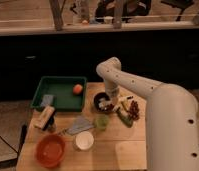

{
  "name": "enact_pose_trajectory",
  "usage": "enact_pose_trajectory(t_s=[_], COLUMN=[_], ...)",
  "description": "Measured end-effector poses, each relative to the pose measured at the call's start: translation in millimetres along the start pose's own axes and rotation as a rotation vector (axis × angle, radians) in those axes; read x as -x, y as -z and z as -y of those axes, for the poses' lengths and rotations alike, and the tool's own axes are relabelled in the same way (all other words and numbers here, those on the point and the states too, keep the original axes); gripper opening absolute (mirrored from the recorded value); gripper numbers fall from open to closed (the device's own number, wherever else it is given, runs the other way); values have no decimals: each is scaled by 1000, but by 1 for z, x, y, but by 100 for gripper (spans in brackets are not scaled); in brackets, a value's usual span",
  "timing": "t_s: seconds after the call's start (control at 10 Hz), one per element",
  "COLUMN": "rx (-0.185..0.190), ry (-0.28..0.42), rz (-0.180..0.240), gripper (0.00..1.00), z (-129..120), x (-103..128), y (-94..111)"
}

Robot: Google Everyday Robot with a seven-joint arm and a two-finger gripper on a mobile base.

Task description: Wipe purple bowl with brush

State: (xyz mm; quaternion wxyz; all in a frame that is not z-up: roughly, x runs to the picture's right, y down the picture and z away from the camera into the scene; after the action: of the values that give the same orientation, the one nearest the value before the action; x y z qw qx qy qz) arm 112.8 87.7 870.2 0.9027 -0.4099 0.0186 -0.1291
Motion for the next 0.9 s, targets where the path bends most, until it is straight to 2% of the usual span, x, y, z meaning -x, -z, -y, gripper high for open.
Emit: enact_pose_trajectory(t_s=[0.2,0.4,0.6,0.9], rx=[-15,-34,-40,-47], ry=[-32,-47,-41,7], rz=[-4,-10,-16,-33], gripper=[5,5,5,5], z=[10,22,31,43], x=[-11,-19,-16,8], y=[12,33,39,44])
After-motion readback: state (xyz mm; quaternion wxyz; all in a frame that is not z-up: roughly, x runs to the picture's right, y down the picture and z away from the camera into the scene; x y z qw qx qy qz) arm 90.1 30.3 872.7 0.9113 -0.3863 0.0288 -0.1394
